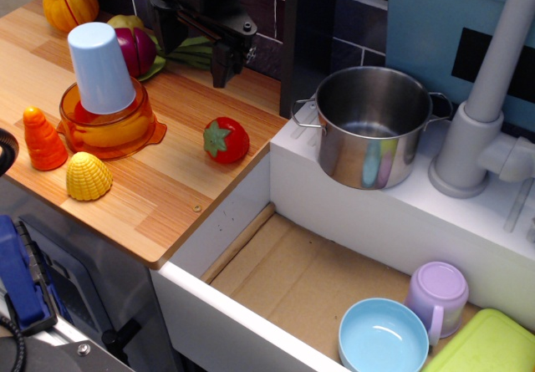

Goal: Put strawberry in pot

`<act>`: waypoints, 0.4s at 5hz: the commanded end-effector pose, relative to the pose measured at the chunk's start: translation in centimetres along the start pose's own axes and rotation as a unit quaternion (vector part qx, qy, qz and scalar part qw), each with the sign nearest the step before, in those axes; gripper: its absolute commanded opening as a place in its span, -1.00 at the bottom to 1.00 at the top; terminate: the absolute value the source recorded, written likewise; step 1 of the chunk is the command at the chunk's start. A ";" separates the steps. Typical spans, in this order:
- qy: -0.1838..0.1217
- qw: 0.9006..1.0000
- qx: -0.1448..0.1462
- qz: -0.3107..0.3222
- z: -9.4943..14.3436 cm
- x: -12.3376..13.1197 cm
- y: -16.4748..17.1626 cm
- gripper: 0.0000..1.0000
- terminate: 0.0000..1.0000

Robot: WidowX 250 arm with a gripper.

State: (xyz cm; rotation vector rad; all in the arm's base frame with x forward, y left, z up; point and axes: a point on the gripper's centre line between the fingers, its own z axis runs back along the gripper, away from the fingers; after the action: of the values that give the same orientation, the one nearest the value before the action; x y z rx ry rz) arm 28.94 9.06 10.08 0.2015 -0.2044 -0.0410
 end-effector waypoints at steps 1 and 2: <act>0.000 1.000 0.000 0.000 0.0 0.0 0.0 1.00 -1.00; -0.002 1.000 0.003 0.010 -0.9 -0.4 -0.2 1.00 -1.00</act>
State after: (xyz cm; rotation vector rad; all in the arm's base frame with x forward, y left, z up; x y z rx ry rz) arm 28.50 8.90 7.88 0.2020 -0.1924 -0.0154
